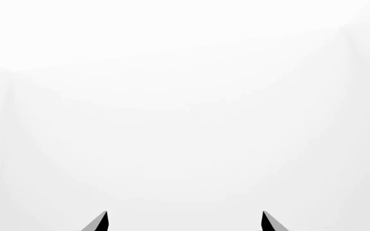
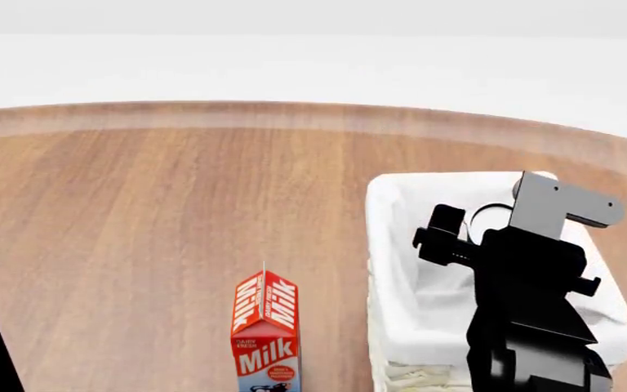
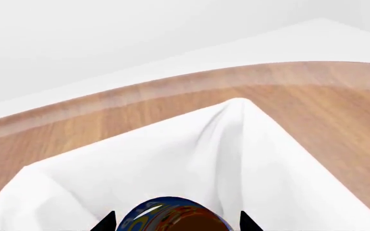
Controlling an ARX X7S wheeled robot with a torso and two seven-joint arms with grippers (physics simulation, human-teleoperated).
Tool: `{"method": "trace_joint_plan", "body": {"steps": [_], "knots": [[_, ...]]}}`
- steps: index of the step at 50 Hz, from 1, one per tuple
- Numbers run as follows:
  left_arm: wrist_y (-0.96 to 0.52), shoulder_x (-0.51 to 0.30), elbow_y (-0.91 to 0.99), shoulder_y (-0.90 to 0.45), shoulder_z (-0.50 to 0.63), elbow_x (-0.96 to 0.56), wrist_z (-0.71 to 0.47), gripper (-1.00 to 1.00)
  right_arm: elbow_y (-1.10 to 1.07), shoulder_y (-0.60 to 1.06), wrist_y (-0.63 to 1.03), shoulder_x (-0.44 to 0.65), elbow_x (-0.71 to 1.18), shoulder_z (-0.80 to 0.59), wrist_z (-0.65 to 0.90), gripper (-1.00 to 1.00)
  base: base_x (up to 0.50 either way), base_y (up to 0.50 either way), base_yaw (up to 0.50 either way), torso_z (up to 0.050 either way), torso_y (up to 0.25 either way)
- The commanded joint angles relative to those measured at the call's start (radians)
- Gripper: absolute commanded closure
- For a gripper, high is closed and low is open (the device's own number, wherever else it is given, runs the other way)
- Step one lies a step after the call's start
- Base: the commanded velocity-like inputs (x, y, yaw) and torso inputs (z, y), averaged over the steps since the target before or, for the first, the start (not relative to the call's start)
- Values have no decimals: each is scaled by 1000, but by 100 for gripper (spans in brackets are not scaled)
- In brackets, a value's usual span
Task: Pick up the alphabet soup and the tomato sauce, and put them in the basket.
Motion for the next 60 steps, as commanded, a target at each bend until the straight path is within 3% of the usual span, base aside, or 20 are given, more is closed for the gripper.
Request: {"method": "trace_joint_plan", "body": {"steps": [1, 4, 5, 25, 42, 60], "knots": [[5, -8, -2, 3, 0, -6, -9, -100, -5, 6, 4, -4, -76, 32, -8, 100, 0, 0, 0, 0, 0], [5, -9, -3, 2, 3, -6, -10, -100, -3, 2, 7, -5, -85, 43, -10, 100, 0, 0, 0, 0, 0], [7, -10, -7, 2, 4, -4, -11, -100, -2, 2, 15, -5, -90, 47, -8, -100, 0, 0, 0, 0, 0], [16, -20, -16, 3, 14, -7, -25, -100, -21, 13, 27, -10, -174, 128, -36, -100, 0, 0, 0, 0, 0], [5, -29, -9, -3, 17, -13, -36, -100, -776, 59, 379, 247, -87, 101, 156, -100, 0, 0, 0, 0, 0], [0, -38, -5, -5, 31, -8, -47, -100, -1164, 104, 574, 386, 4, 67, 171, -100, 0, 0, 0, 0, 0]]}}
